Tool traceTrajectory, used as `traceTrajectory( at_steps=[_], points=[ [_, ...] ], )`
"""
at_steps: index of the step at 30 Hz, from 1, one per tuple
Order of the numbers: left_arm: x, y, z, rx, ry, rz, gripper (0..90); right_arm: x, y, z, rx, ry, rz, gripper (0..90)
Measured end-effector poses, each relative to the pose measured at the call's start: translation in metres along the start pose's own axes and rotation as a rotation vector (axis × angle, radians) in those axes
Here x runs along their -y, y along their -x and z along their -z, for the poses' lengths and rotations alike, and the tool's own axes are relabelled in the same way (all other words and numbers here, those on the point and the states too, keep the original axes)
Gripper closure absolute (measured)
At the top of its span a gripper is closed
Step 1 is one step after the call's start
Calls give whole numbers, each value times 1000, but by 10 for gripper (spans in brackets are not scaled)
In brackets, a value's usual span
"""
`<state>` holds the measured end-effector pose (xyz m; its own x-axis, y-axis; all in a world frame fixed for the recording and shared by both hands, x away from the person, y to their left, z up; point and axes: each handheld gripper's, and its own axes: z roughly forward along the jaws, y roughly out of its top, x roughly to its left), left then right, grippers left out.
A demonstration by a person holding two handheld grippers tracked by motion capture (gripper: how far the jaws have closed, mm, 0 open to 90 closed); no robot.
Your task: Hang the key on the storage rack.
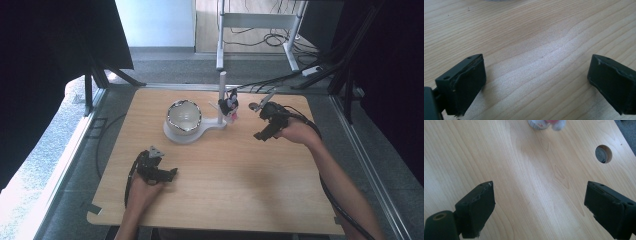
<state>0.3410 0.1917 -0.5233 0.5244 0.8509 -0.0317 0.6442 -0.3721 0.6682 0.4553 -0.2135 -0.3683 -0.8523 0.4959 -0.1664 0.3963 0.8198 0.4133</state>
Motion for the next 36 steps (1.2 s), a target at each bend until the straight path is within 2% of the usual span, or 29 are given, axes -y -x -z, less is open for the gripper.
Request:
traceTrajectory(
  at_steps=[19, 36],
  points=[
    [0, 0, 0, 0, -3, -4, 17, 38, -2, 15, 35, 34, -42, 64],
    [0, 0, 0, 0, 0, 0, 17, 89, -11, 27, 74, 72, -94, 69]
  ],
)
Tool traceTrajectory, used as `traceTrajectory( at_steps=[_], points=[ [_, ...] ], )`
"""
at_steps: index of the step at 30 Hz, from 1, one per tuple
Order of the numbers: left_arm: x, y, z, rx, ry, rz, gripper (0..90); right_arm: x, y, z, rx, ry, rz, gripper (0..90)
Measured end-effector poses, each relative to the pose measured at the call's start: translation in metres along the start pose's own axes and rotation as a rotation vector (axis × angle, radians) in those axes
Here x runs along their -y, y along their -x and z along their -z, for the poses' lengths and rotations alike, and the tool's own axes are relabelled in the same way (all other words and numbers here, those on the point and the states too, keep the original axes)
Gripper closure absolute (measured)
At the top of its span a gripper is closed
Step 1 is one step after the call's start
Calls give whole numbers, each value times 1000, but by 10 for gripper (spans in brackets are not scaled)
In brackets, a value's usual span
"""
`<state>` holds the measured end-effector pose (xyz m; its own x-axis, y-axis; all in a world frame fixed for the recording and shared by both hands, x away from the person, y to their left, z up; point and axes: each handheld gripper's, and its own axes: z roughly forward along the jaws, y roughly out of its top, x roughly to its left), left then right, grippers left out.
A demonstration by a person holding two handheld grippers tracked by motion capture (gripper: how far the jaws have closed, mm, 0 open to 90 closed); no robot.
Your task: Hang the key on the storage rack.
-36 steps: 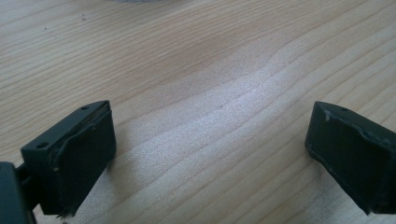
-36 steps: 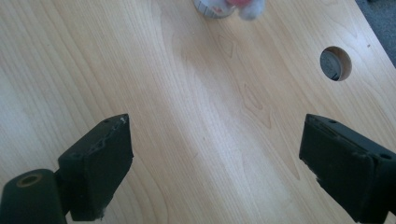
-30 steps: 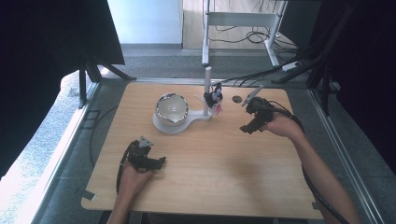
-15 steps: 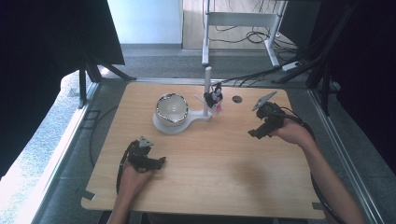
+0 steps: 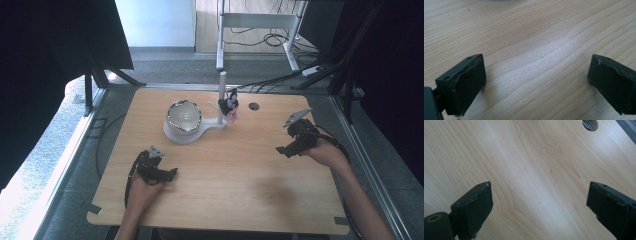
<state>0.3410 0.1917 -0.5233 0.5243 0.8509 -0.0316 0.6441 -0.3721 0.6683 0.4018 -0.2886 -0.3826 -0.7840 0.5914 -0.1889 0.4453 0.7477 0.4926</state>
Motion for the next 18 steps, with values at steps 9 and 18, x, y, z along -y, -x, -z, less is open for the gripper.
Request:
traceTrajectory(
  at_steps=[9, 18],
  points=[
    [0, 0, 0, 1, -2, 2, 17, 28, -5, -4, 16, 8, -25, 71],
    [0, 0, 0, 1, -3, 0, 18, 57, -13, -18, 25, 31, -67, 71]
  ],
)
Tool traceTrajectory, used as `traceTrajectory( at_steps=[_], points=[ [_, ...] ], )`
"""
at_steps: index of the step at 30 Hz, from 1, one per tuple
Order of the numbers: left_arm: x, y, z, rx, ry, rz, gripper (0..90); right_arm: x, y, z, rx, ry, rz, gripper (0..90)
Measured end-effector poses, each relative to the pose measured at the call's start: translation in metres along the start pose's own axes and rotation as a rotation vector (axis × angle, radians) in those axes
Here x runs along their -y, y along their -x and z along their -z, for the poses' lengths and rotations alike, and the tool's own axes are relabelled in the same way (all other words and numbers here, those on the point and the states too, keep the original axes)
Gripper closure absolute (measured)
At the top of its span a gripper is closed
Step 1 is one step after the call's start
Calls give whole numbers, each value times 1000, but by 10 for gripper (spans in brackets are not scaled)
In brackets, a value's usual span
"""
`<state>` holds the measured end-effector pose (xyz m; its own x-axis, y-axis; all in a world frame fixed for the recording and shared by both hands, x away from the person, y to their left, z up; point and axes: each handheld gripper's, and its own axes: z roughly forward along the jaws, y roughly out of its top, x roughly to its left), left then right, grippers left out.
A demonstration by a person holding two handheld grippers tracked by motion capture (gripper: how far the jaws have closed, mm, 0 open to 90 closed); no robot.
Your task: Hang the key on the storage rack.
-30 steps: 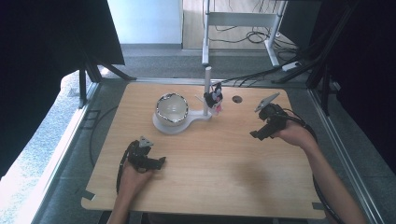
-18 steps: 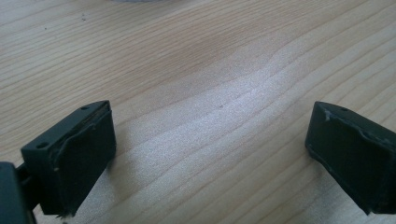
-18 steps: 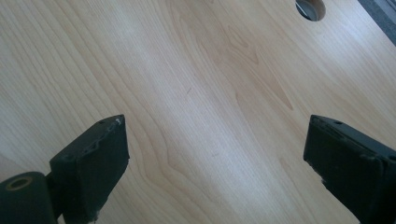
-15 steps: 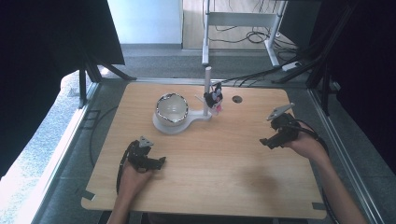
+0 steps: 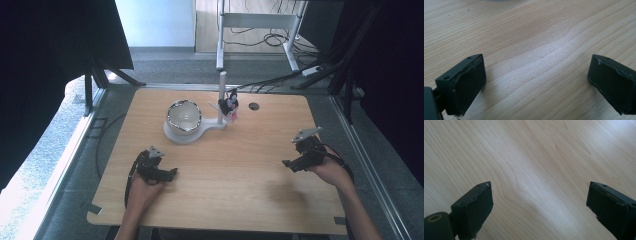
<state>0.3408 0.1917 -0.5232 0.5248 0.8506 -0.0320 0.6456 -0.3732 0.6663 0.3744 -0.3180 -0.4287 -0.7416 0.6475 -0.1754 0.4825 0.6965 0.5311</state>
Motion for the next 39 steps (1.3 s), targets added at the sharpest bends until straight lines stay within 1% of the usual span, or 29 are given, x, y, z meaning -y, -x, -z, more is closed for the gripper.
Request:
traceTrajectory(
  at_steps=[1, 2, 5, 6, 8, 10, 15, 17, 18, 20, 22, 23, 24, 25, 26, 28, 30, 31, 32, 33, 34, 39],
  points=[
    [0, 0, 0, 0, 0, 0, 17, 5, -2, -2, 1, 5, 0, 71],
    [0, 0, 0, 0, 0, 0, 17, 5, -2, -2, 1, 5, 0, 71],
    [0, 0, 0, 0, 1, 0, 17, 16, -9, -9, -11, 29, -25, 71],
    [0, 0, 0, 0, 1, 0, 17, 16, -9, -9, -11, 29, -25, 71],
    [0, 0, 0, 0, 0, 0, 18, 21, -11, -13, -18, 48, -47, 71],
    [0, 0, 0, 0, 0, 0, 18, 30, -16, -21, -25, 70, -79, 71],
    [0, 0, 0, 0, 0, 0, 18, 45, -26, -35, -38, 97, -121, 66],
    [0, 0, 0, 0, 0, 0, 18, 48, -28, -38, -37, 105, -125, 65],
    [0, 0, 0, 0, 0, 0, 18, 54, -32, -43, -29, 120, -144, 64],
    [0, 0, 0, 0, 0, 0, 18, 57, -34, -45, -28, 126, -149, 62],
    [0, 0, 0, 0, 1, 0, 18, 61, -37, -49, -13, 134, -151, 55],
    [0, 0, 0, 0, 1, 0, 18, 63, -39, -50, -8, 144, -157, 51],
    [0, 0, 0, 0, 1, 0, 18, 67, -41, -52, -18, 177, -187, 43],
    [0, 0, 0, 0, 1, 0, 18, 67, -41, -52, -18, 177, -187, 43],
    [0, 0, 0, 0, 0, 0, 18, 71, -42, -53, -9, 205, -207, 26],
    [0, 0, 0, 0, 1, 0, 18, 72, -42, -54, -15, 209, -214, 25],
    [0, 0, 0, 0, 1, 0, 18, 73, -43, -53, -7, 209, -223, 22],
    [0, 0, 0, 0, 1, -1, 18, 73, -43, -53, -10, 203, -233, 18],
    [0, 0, 0, 0, 1, 0, 18, 74, -42, -54, -24, 193, -252, 10],
    [0, 0, 0, 0, 1, 0, 18, 74, -42, -54, -24, 193, -252, 10],
    [0, 0, 0, 0, 1, 0, 18, 74, -42, -54, -18, 189, -266, 3],
    [0, 0, 0, 0, 1, 0, 19, 75, -44, -53, -11, 188, -274, 5]
  ],
)
